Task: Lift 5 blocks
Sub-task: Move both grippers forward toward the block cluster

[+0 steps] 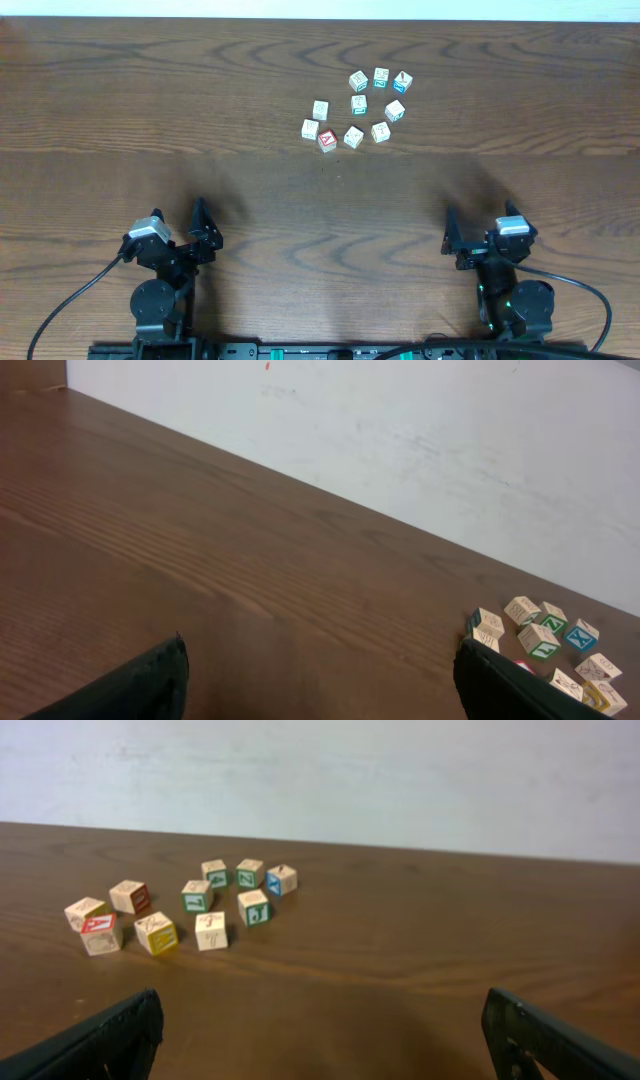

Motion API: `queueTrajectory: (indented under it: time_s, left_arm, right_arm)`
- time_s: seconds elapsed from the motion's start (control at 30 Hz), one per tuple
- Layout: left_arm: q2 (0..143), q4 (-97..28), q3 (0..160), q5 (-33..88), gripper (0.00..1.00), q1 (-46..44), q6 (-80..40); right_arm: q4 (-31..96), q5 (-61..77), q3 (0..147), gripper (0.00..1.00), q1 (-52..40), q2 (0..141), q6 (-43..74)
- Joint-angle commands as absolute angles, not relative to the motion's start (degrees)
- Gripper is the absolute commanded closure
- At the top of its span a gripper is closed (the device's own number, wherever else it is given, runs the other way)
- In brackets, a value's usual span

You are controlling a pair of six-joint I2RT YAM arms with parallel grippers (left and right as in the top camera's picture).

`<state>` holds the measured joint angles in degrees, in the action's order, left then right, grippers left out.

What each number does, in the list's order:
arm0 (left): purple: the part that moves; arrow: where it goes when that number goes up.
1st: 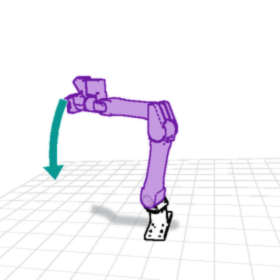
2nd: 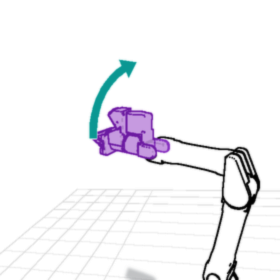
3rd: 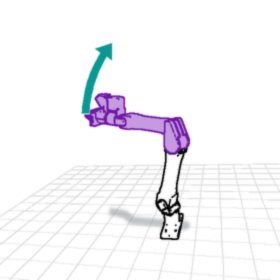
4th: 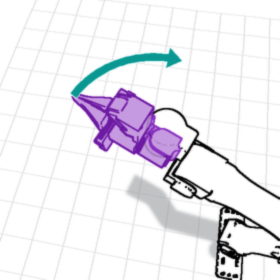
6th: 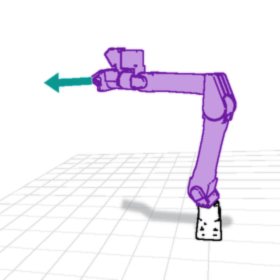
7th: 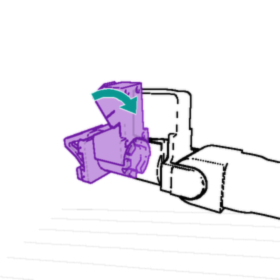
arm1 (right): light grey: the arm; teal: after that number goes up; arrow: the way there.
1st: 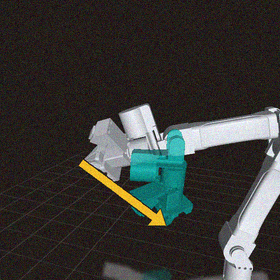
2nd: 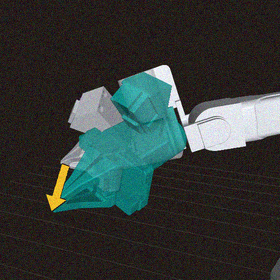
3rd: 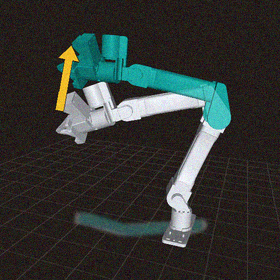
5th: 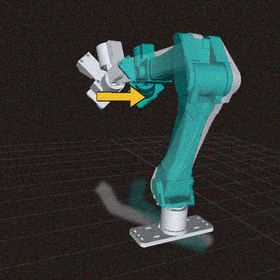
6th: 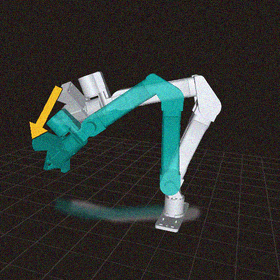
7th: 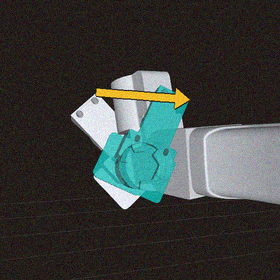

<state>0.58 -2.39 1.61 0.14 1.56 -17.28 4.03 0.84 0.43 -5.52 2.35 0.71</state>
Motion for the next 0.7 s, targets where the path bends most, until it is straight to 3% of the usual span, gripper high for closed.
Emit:
queueTrajectory:
  time_s: [0.0,0.37,0.67]
  left_arm:
    - [0.2,-4.1,0.3,0.9,0.15,1.7,-16.3]
    - [0.2,-3.8,0.3,0.8,0.14,1.7,-16.3]
    - [0.2,-4.5,1.0,2.4,0.15,1.7,-17.0]
  right_arm:
    - [4.1,3.0,0.8,0.01,-4.8,4.0,4.7]
    - [6.9,3.9,10.2,0.01,-4.8,15.1,6.2]
    - [10.3,9.0,23.7,0.01,-4.8,40.6,5.9]
